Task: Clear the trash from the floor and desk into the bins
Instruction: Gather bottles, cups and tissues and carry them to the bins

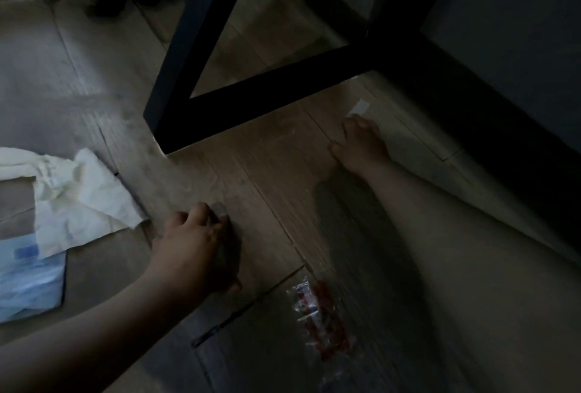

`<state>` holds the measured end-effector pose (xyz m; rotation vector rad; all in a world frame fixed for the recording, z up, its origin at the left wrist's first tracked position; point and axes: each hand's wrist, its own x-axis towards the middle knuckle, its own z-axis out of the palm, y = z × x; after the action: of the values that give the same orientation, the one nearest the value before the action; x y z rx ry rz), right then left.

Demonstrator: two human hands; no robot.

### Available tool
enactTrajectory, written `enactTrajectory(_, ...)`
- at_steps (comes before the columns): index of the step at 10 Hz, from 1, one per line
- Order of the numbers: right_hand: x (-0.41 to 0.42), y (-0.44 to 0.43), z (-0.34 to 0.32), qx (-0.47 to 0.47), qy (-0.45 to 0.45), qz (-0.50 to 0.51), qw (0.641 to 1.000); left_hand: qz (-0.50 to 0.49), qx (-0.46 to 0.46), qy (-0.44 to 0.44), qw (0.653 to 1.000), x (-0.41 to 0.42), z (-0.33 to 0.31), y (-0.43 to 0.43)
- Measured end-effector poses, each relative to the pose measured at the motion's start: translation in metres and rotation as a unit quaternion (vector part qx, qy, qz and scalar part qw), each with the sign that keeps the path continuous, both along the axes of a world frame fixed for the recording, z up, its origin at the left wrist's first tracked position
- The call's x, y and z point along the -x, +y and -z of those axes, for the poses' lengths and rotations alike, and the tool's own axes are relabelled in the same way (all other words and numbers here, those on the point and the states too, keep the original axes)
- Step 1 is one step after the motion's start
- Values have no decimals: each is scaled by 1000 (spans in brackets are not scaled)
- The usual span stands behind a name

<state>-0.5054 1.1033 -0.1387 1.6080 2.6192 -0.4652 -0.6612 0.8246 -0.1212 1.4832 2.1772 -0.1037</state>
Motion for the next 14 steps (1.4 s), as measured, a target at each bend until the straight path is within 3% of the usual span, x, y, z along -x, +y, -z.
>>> enactTrajectory(2,3,13,-5,51,-51,21,997,26,24,22,999,-2,-2,1)
enactTrajectory(4,-14,-20,-7,-20,-103,-70,992,11,13,21,1000,-3,-2,1)
enactTrajectory(5,-31,-53,-7,-4,-80,-104,991,-10,9,8,1000,-4,-1,2)
enactTrajectory(7,-72,-126,-18,65,-106,-134,983,22,5,75,997,-11,-4,1)
enactTrajectory(10,-101,-241,-39,140,-102,-183,968,85,50,24,995,2,-39,-28)
enactTrajectory(11,-100,-262,-49,188,-55,-178,964,172,106,57,978,2,-54,-57)
enactTrajectory(12,-94,-267,-55,175,7,-149,973,200,142,20,969,4,-64,-89)
enactTrajectory(14,-91,-271,-48,186,-35,-38,981,213,61,-58,973,12,-62,-151)
